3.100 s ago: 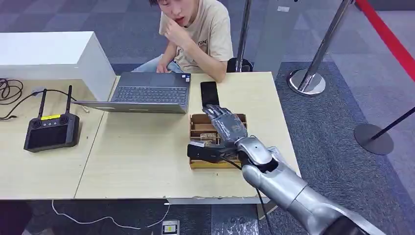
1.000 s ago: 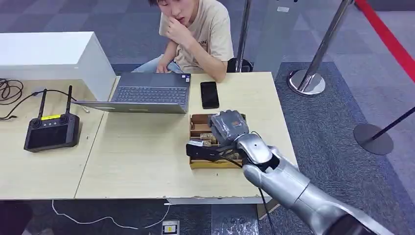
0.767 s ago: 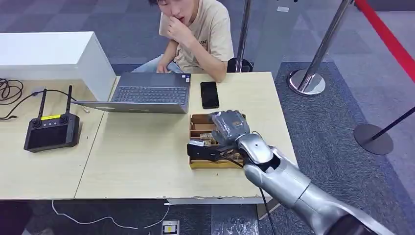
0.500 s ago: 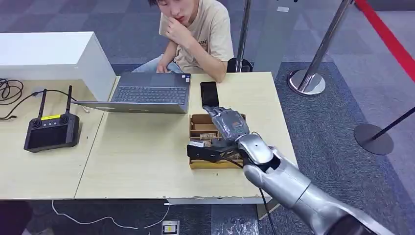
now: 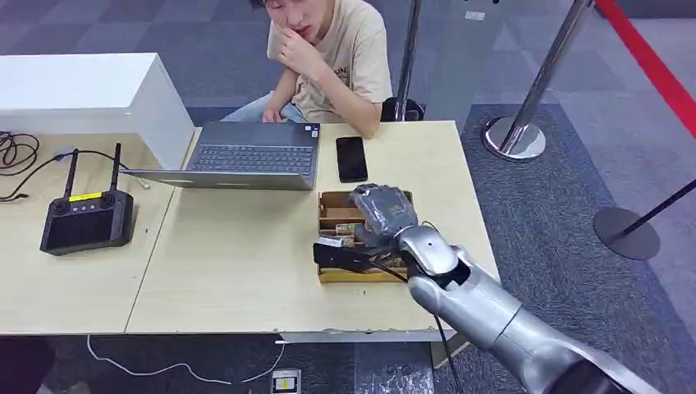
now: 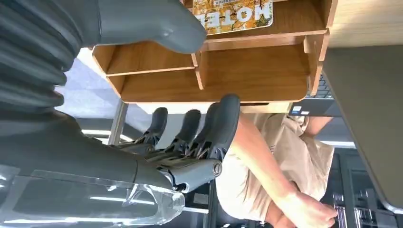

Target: Pass the card to the sensor for recognition and then transmit it.

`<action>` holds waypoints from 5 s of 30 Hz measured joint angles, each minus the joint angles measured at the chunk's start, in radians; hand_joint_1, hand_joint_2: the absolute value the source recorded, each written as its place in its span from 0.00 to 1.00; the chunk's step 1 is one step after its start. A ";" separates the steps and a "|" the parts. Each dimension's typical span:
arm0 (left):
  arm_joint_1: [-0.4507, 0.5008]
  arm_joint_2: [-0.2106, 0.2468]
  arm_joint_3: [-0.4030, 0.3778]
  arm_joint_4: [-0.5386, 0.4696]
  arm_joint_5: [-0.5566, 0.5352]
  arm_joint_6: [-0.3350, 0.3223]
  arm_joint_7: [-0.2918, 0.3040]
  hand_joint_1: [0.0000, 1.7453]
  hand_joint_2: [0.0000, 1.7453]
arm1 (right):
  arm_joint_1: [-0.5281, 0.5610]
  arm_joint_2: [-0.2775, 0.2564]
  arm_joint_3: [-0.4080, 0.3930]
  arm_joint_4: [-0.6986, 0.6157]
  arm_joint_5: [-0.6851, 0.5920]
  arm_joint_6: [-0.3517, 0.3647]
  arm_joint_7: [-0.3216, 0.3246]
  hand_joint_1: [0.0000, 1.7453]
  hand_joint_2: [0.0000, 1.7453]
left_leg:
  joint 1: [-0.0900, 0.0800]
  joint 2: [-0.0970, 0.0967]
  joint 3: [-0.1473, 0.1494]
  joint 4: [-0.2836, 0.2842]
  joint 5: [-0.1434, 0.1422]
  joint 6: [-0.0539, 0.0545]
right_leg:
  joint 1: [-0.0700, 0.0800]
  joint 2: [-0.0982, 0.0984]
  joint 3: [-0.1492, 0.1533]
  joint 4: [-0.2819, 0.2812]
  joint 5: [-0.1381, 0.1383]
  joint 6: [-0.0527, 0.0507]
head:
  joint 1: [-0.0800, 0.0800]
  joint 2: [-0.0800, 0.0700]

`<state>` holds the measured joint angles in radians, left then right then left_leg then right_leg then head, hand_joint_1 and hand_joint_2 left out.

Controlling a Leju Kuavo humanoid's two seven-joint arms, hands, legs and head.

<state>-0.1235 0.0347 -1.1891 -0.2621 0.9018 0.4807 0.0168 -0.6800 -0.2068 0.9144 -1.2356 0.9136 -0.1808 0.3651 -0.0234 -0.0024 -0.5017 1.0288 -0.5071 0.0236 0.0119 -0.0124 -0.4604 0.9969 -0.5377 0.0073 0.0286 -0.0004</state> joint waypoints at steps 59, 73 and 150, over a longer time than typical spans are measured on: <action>0.000 -0.008 0.005 0.000 0.003 -0.002 -0.007 0.00 0.00 | 0.010 0.019 0.001 0.118 -0.054 -0.011 -0.042 0.62 1.00 | 0.000 0.000 0.000 0.000 0.000 0.000 | 0.000 0.000 0.000 0.000 0.000 0.000 | 0.000 0.000; 0.001 -0.008 0.005 0.000 0.006 -0.008 -0.009 0.00 0.00 | 0.010 0.020 0.001 0.127 -0.062 -0.011 -0.044 1.00 1.00 | 0.000 0.000 0.000 0.000 0.000 0.000 | 0.000 0.000 0.000 0.000 0.000 0.000 | 0.000 0.000; 0.004 -0.013 0.007 0.000 -0.004 -0.001 -0.024 0.00 0.00 | -0.124 -0.085 -0.159 -0.064 -0.616 -0.086 -0.249 1.00 1.00 | 0.000 0.000 0.000 0.001 0.000 0.000 | 0.000 0.000 0.000 0.000 0.000 0.000 | 0.000 0.000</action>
<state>-0.1195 0.0217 -1.1822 -0.2617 0.8976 0.4799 -0.0069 -0.8040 -0.2918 0.7549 -1.3001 0.2975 -0.2670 0.1163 -0.0234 -0.0024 -0.5014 1.0293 -0.5070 0.0236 0.0119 -0.0124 -0.4601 0.9972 -0.5376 0.0073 0.0286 0.0000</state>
